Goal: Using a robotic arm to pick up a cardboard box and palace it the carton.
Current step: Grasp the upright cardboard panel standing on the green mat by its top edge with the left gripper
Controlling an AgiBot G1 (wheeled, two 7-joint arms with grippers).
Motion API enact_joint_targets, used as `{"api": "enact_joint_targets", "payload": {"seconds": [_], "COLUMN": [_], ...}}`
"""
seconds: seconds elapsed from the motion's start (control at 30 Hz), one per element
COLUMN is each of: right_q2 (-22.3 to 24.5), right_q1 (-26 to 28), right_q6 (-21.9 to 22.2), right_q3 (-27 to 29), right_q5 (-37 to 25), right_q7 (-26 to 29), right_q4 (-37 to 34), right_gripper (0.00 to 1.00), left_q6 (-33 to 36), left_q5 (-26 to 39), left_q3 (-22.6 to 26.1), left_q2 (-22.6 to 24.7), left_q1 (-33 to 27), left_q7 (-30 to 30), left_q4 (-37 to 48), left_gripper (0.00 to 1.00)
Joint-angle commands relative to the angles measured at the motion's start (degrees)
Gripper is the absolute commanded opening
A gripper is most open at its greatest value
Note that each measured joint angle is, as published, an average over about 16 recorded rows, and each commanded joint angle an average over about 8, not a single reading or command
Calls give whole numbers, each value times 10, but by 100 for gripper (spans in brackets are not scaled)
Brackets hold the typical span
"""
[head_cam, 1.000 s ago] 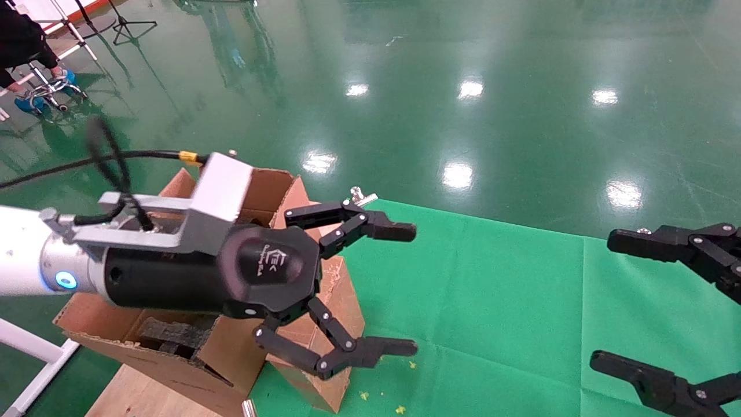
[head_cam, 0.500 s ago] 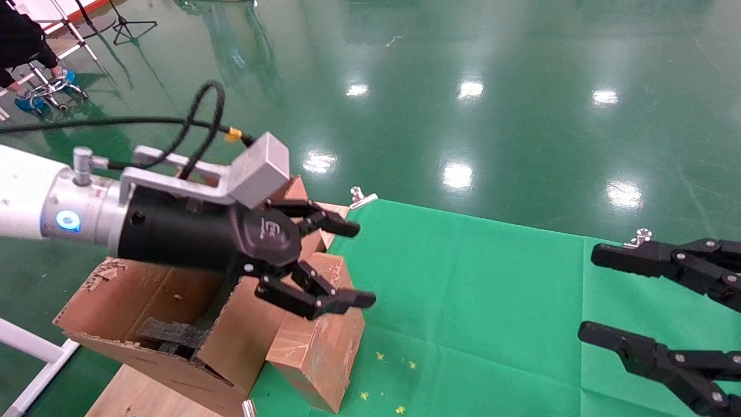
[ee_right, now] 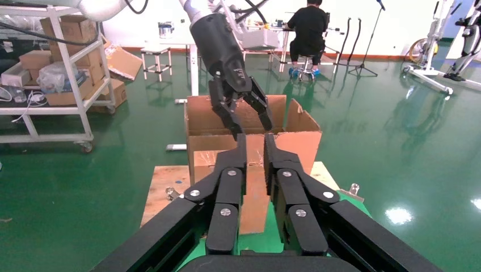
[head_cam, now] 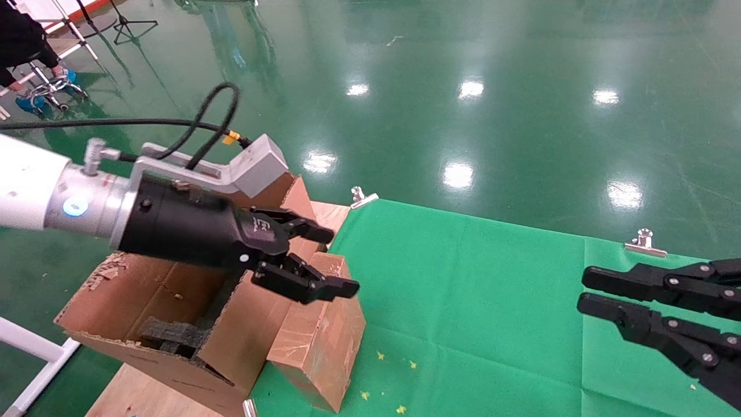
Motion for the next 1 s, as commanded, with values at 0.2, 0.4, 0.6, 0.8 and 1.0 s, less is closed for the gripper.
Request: {"api": "enact_joint_targets", "payload": {"seconds": [0.2,0.4,0.6,0.8,1.0], "right_q2": [0,0,0,0,0], "right_q1": [0,0,0,0,0], "right_q6": [0,0,0,0,0], "right_q3": [0,0,0,0,0], "right_q5": [0,0,0,0,0], "right_q7": [0,0,0,0,0], "right_q4": [0,0,0,0,0], "right_gripper": [0,0,0,6,81], "left_q6": [15,15,12,8,6], "left_q5": [90,111,112,107,102], "left_q3": [90,188,265,322,361], "left_q2": [28,52,70,83,94], "left_q1": [-82,-136,-166,-187,-199], "left_q7": [-157,-232,-279,-314,-338], "left_q4": [-5,-3,-3,-5,-6], "left_gripper": [100,100,100,100,77]}}
